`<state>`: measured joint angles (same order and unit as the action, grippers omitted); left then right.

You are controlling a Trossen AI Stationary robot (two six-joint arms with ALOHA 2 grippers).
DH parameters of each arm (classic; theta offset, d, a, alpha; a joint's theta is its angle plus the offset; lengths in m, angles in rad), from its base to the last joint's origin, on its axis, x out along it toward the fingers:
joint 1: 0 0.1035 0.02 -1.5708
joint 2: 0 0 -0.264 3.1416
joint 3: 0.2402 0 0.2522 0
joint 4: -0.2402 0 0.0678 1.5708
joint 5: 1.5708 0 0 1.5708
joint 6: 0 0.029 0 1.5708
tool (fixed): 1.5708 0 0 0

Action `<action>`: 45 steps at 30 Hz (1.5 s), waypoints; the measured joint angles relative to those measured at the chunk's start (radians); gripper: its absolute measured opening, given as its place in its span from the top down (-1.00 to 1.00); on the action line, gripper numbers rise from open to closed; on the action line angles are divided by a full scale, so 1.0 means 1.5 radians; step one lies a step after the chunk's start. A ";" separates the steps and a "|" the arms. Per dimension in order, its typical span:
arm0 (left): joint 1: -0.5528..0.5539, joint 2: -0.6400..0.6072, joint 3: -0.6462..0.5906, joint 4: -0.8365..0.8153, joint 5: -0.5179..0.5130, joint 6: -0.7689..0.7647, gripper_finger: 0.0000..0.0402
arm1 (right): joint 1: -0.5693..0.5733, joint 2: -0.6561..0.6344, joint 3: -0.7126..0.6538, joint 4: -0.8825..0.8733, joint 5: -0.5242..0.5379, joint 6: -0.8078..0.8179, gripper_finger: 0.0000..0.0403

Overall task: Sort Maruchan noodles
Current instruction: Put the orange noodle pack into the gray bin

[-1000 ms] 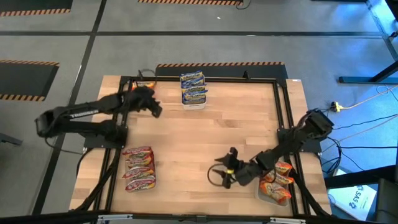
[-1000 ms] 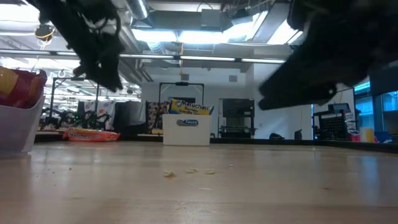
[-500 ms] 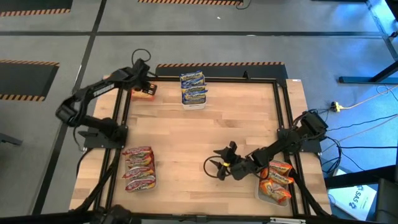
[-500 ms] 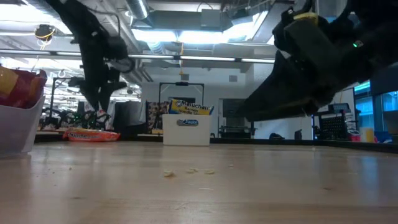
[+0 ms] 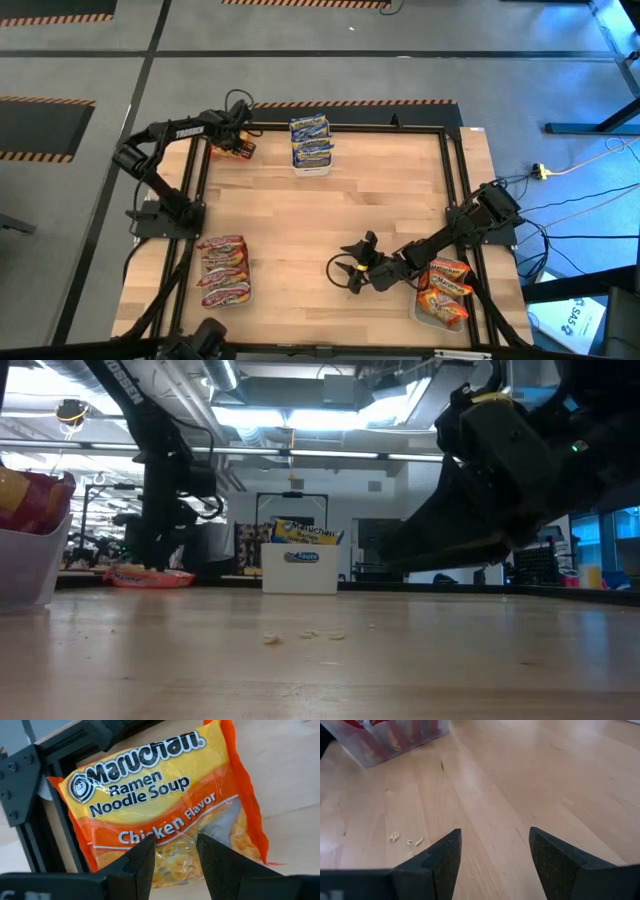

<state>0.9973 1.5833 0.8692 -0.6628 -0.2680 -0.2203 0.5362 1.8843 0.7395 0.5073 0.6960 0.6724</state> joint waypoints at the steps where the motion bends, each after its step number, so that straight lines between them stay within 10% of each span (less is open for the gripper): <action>1: -0.004 0.001 0.002 -0.002 0.008 0.009 0.28 | 0.000 0.000 0.000 0.001 0.000 0.000 -0.08; 12: -0.114 -0.027 0.003 -0.051 0.177 0.121 0.28 | 0.000 0.000 0.000 0.000 0.000 -0.003 -0.08; 28: -0.477 -0.028 0.003 -0.041 0.182 0.025 0.28 | 0.000 0.000 0.000 0.001 -0.035 -0.004 -0.08; 45: -0.737 0.064 0.004 0.263 0.224 -0.155 0.28 | 0.000 -0.173 0.000 -0.217 -0.056 0.032 -0.08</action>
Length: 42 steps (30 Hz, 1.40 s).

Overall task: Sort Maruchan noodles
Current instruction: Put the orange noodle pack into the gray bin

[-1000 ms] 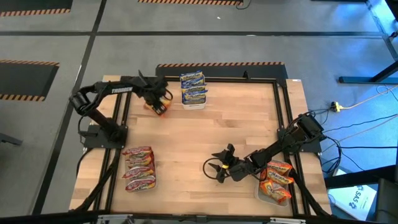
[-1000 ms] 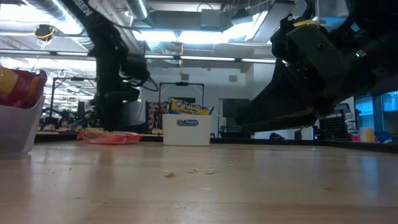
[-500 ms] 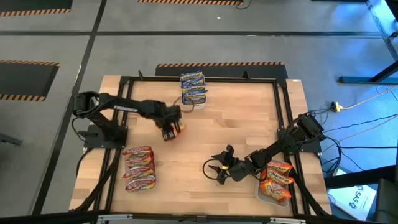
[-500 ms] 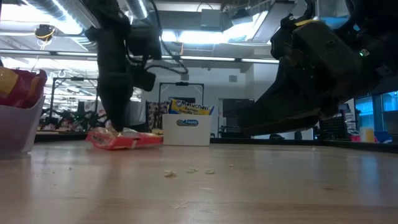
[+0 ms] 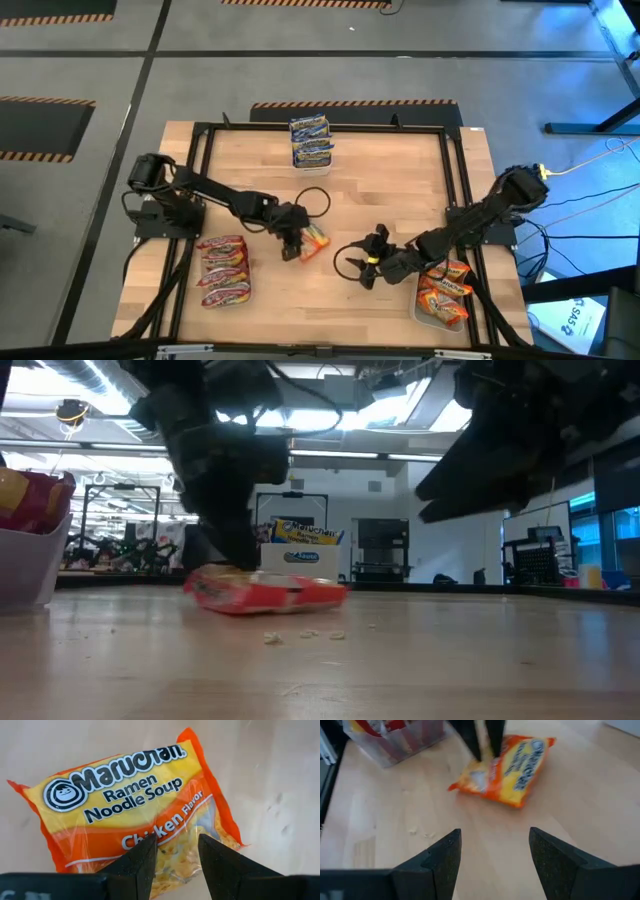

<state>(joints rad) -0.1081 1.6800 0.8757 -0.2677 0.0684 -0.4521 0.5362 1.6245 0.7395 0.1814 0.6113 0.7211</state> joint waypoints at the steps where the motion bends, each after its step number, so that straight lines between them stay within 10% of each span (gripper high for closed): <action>1: -0.005 0.009 0.000 0.023 0.000 -0.008 0.28 | 0.000 -0.015 0.000 -0.026 0.002 0.006 -0.08; 8: -0.054 0.033 0.000 0.173 -0.006 -0.009 0.28 | 0.000 -0.106 0.000 -0.139 -0.007 0.037 -0.08; 25: -0.208 -0.001 0.064 0.088 -0.228 -0.011 0.29 | -0.161 -0.153 0.000 -0.119 -0.271 0.059 -0.31; 33: -0.245 0.021 0.010 0.130 -0.313 -0.047 0.29 | -0.266 -0.037 0.000 -0.017 -0.424 0.071 -0.82; 42: -0.244 0.068 0.001 0.162 -0.340 -0.034 0.29 | -0.329 0.101 0.000 0.159 -0.554 0.092 -0.83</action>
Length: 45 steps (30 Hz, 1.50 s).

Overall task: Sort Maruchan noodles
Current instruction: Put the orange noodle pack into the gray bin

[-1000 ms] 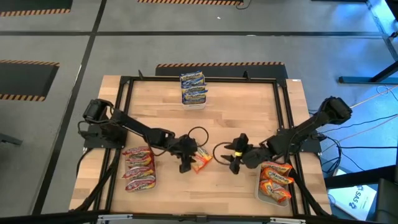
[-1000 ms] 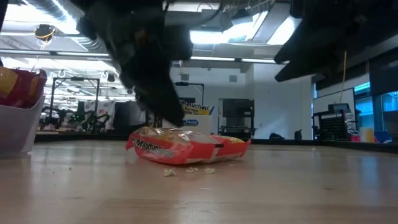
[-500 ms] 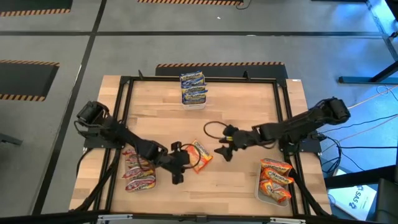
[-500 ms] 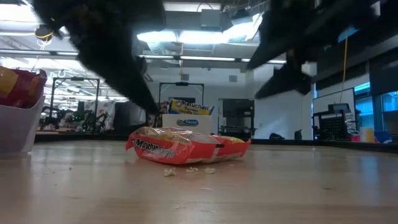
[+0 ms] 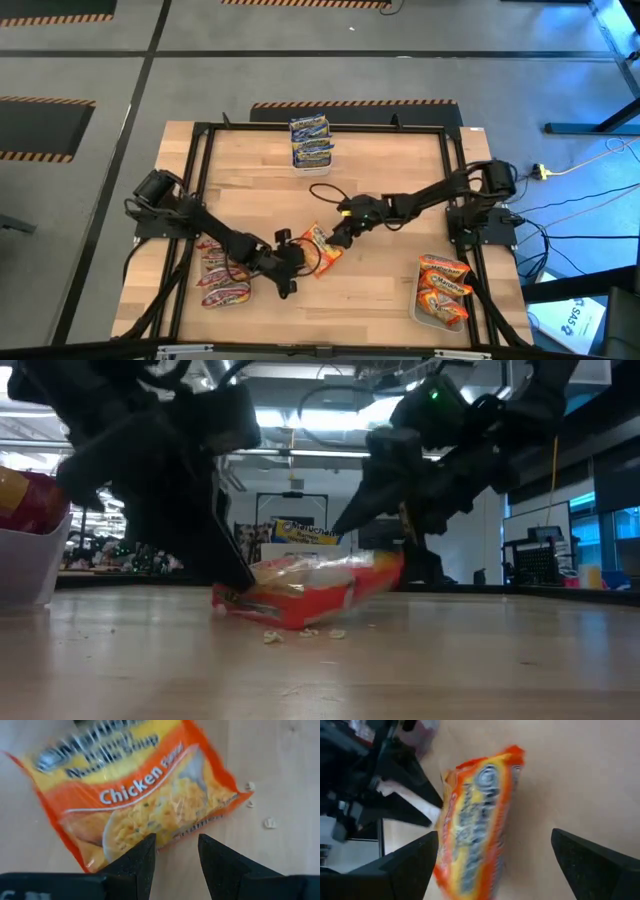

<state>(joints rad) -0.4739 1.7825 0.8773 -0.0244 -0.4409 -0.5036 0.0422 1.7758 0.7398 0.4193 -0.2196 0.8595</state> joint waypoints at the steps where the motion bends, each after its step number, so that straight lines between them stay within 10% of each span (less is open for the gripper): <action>1: -0.001 0.010 0.001 0.002 -0.001 0.000 0.29 | 0.000 0.011 0.004 0.006 -0.004 0.003 -0.82; 23: -0.019 0.010 0.015 0.009 0.051 -0.007 0.29 | 0.002 0.084 0.103 -0.089 -0.042 0.000 -0.77; 45: 0.005 0.048 0.020 0.036 -0.056 -0.004 0.28 | 0.004 0.084 0.101 -0.077 -0.048 -0.013 -0.77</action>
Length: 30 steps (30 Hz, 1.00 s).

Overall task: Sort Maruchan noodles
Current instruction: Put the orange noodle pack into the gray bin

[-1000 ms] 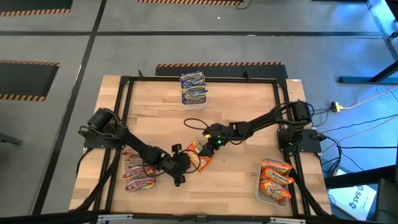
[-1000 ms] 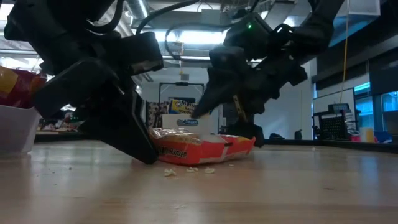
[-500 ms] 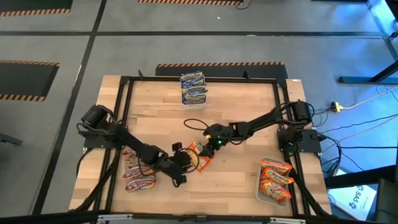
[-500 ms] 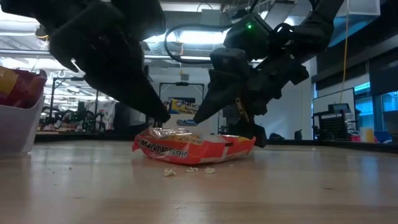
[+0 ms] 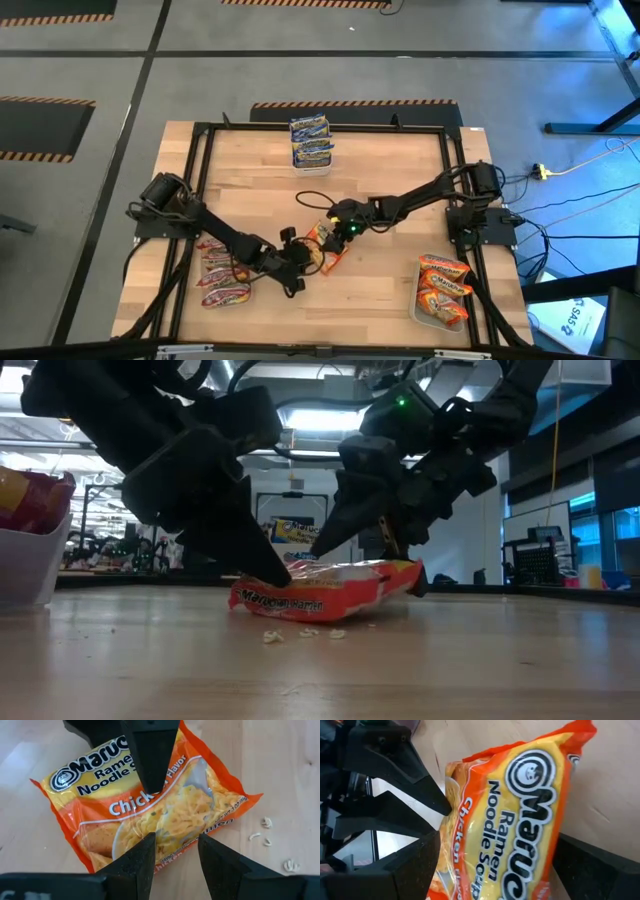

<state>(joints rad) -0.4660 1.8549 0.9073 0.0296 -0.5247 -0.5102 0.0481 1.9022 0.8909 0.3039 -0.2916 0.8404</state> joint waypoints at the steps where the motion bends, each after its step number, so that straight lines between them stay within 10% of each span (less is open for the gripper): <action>1: 0.000 0.000 0.000 -0.001 0.000 0.000 0.28 | 0.004 0.000 0.000 0.002 0.000 0.003 -0.77; 11: -0.001 0.001 -0.002 0.004 -0.005 0.000 0.28 | 0.029 0.049 0.001 0.106 -0.016 0.049 -0.70; 24: -0.019 -0.025 -0.007 -0.013 0.014 0.011 0.28 | 0.032 0.043 0.001 0.115 -0.030 0.015 0.46; 30: -0.058 -0.089 -0.004 -0.060 0.006 0.010 0.28 | 0.044 -0.004 -0.002 0.061 -0.020 -0.028 0.51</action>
<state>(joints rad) -0.5526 1.7219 0.9013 -0.0608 -0.5158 -0.4957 0.1139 1.8956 0.8883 0.3948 -0.3221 0.7989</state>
